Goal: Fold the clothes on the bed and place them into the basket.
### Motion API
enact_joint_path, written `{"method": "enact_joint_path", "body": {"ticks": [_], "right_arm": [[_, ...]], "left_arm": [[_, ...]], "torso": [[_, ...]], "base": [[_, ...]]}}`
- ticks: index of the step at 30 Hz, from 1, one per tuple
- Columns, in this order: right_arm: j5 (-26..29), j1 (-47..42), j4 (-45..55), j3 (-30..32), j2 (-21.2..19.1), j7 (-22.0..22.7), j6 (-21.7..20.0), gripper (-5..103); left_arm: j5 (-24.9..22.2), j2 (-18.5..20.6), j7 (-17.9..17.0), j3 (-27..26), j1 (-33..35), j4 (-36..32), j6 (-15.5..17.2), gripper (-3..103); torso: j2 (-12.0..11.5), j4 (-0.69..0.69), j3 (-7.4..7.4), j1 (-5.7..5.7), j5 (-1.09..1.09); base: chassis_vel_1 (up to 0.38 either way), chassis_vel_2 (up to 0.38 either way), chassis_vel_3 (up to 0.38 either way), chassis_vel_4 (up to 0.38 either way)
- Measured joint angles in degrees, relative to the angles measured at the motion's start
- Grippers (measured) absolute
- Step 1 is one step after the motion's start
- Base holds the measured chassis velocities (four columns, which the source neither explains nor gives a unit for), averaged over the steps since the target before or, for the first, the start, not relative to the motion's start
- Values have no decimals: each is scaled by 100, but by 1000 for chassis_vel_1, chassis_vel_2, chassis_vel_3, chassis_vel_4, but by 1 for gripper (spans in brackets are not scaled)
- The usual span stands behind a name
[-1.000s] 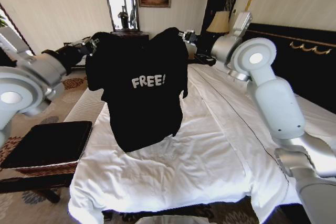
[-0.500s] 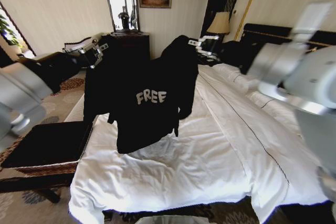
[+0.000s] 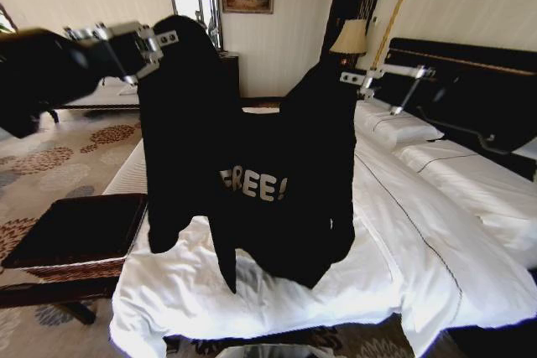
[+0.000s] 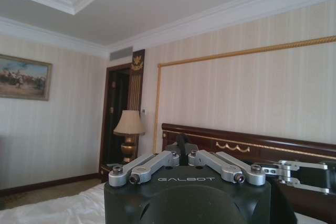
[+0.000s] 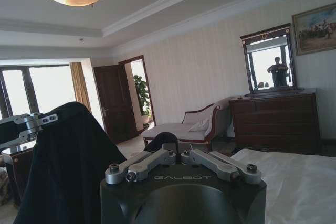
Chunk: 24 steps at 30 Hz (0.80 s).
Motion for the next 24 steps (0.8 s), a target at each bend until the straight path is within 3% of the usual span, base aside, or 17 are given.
{"method": "enact_joint_path", "body": {"ticks": [4, 8, 9, 12, 14, 16, 17, 18, 20, 23, 24], "right_arm": [[151, -97, -21, 63, -21, 24, -48, 1], [-427, -514, -228, -70, 356, 43, -149, 1], [-1056, -898, -430, -263, 763, 69, -231, 1], [-2069, -1612, -765, -575, 1422, -19, -337, 1], [-2246, -1722, -821, -646, 1529, -47, -346, 1], [-2881, -2057, -1047, -930, 1949, -153, -376, 1], [-3417, -2260, -1307, -1164, 2230, -299, -362, 1], [-3417, -2260, -1307, -1164, 2230, -299, -362, 1], [-4043, -2426, -1740, -1532, 2625, -526, -325, 1], [-4796, -2387, -2526, -2034, 3129, -820, -206, 0], [-4796, -2387, -2526, -2034, 3129, -820, -206, 0]], "left_arm": [[-165, 17, -78, 111, -69, 8, 24, 2], [270, -244, -139, 732, 35, 17, 44, 2], [872, -581, -166, 1242, 302, 24, 121, 2], [2002, -1114, -67, 2460, 327, 33, 241, 2], [2192, -1219, -46, 2698, 312, 34, 268, 2], [2942, -1662, -5, 3747, 214, 167, 354, 2], [3658, -1998, 6, 4401, 127, 407, 363, 2], [3658, -1998, 6, 4401, 127, 407, 363, 2], [4508, -2514, 60, 5227, -25, 830, 397, 2], [5393, -3167, 229, 6121, -412, 1763, 450, 2], [5393, -3167, 229, 6121, -412, 1763, 450, 2]], "torso": [[1, -3, -1, -2, 0], [1, -1, -2, -3, -4], [0, 3, 0, -2, -7], [-2, 2, 2, 2, -3], [-2, 1, 2, 2, -2], [-2, -2, 2, 3, -2], [-1, -1, 1, 0, 1], [-1, -1, 1, 0, 1], [-2, 0, 1, 0, -5], [-2, 2, 1, -1, -5], [-2, 2, 1, -1, -5]], "base": [[0, 0, 0, 0], [0, 0, 0, 0], [0, 0, 0, 0], [0, 0, 0, 0], [0, 0, 0, 0], [0, 0, 0, 0], [0, 0, 0, 0], [0, 0, 0, 0], [0, 0, 0, 0], [0, 0, 0, 0], [0, 0, 0, 0]]}}
